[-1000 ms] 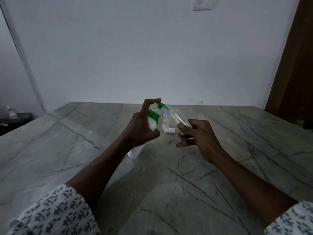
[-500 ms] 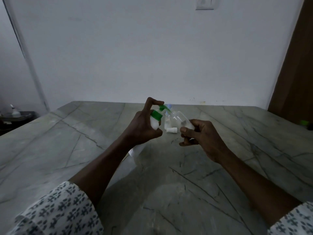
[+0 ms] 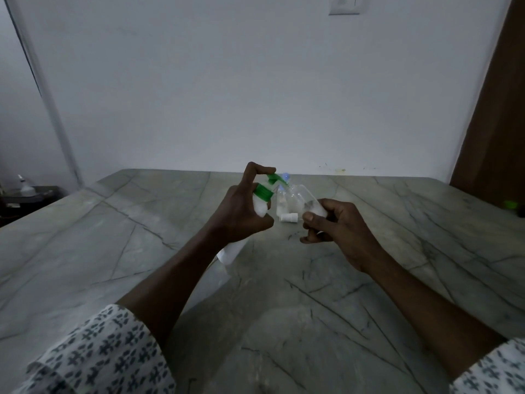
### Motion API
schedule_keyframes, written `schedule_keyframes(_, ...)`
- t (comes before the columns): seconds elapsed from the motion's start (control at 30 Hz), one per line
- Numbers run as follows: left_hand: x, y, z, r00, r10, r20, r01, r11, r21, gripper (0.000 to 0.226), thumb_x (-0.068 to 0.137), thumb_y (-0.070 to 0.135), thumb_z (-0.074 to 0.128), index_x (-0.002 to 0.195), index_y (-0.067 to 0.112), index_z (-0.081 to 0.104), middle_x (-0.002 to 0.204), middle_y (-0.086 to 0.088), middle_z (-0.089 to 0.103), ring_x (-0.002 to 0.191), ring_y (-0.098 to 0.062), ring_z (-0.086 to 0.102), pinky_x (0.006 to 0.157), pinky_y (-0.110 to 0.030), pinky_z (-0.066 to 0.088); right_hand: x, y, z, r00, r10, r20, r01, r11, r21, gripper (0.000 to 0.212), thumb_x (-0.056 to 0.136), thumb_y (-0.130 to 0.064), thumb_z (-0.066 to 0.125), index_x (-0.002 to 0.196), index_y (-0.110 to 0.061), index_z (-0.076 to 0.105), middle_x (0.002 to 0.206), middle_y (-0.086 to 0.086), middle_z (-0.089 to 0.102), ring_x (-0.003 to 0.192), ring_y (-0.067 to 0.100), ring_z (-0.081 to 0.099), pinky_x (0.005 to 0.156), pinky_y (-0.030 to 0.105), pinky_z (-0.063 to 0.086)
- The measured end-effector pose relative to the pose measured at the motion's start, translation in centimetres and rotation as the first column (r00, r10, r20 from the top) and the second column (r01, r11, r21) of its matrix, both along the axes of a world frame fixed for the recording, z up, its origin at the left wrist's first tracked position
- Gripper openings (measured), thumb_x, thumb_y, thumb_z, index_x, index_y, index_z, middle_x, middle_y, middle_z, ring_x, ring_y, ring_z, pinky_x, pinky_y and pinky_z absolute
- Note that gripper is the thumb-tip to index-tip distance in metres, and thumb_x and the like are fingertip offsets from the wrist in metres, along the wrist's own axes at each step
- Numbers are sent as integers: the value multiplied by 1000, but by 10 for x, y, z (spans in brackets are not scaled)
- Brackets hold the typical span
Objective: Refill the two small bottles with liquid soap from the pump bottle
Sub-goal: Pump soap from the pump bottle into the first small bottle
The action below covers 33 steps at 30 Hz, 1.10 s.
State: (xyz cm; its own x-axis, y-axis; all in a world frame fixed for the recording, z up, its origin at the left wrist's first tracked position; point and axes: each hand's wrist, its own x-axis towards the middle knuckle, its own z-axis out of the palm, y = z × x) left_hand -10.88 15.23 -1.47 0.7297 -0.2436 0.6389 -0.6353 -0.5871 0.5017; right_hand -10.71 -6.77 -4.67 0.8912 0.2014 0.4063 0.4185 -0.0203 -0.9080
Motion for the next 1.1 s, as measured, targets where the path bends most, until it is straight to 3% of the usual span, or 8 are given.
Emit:
schedule_keyframes(0.17, -1, 0, 1, 1000, 12, -6, -12, 1000, -5, 70, 64, 3, 77, 119, 26, 40, 81, 4, 68, 67, -13, 62, 62, -23, 51, -2, 2, -2, 1000, 10, 2, -10, 1000, -25, 28, 86, -9, 68, 113, -2, 66, 72, 6, 67, 63, 22, 63, 74, 50, 60)
schedule_keyframes(0.37, -2, -3, 0, 1000, -1, 19, 0, 1000, 19, 81, 66, 2, 75, 135, 23, 37, 85, -1, 67, 69, -17, 63, 63, -21, 51, -1, 2, -1, 1000, 1, -15, -1, 1000, -10, 37, 85, -13, 69, 118, 5, 62, 79, 13, 67, 60, 18, 64, 76, 54, 59)
schedule_keyframes(0.5, -2, -3, 1, 1000, 0, 18, 0, 1000, 17, 80, 66, 3, 76, 133, 23, 37, 84, -1, 68, 68, -17, 63, 63, -22, 51, -2, 2, 0, 1000, 0, -17, 0, 1000, -7, 37, 85, -12, 69, 118, 4, 62, 78, 14, 67, 62, 20, 65, 75, 54, 59)
schedule_keyframes(0.73, -1, -3, 3, 1000, 23, 13, -23, 1000, -3, 69, 65, 4, 79, 121, 19, 42, 83, 4, 67, 66, -12, 61, 59, -9, 45, -3, 3, -1, 1000, 15, -9, -15, 1000, -23, 31, 86, -8, 68, 115, 2, 64, 72, 6, 68, 66, 24, 65, 75, 53, 59)
schedule_keyframes(1.1, -1, -1, 1, 999, 6, 46, -6, 1000, 7, 81, 65, 2, 77, 133, 24, 37, 85, 0, 68, 70, -10, 61, 59, -10, 47, -2, 4, 0, 1000, 4, -27, -4, 1000, 5, 33, 86, -11, 69, 115, 3, 64, 81, 16, 68, 62, 21, 66, 76, 54, 59)
